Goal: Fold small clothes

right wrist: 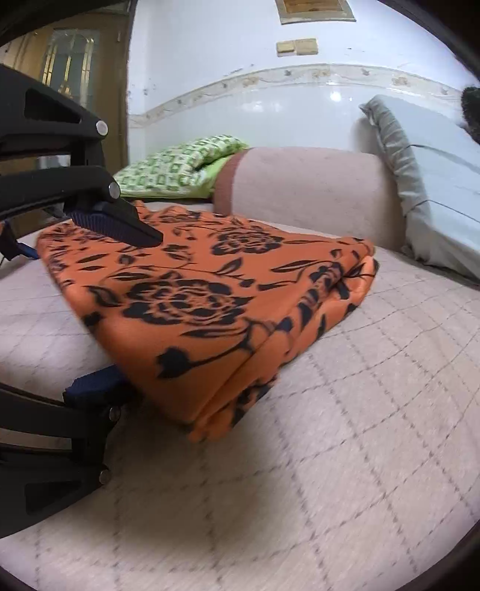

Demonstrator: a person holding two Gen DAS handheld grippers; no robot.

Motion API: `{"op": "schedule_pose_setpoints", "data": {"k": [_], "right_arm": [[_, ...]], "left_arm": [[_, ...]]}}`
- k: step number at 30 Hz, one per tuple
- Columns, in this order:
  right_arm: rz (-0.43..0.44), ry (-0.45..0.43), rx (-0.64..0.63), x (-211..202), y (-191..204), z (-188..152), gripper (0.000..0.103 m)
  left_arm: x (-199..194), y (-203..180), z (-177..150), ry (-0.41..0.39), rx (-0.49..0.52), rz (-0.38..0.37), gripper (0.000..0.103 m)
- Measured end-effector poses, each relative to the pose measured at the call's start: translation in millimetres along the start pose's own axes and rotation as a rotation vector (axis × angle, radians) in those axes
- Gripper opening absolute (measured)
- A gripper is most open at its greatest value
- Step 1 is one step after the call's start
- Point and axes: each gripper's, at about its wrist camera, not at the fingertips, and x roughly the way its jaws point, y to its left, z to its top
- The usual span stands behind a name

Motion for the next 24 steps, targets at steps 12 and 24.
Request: {"op": "schedule_pose_setpoints", "data": {"k": [12,24], "right_arm": [[-0.112,-0.121,-0.160,21.9,17.7,8.1,0.021],[-0.151,-0.208,-0.407,-16.2,55.4,-21.3,0.016]], "left_arm": [[2.2,7.8,-3.0,-0.038,-0.063,-0.010,0.015],[-47.7,12.5,-30.1,-0.090,-0.001,-0.020,0.012]]}}
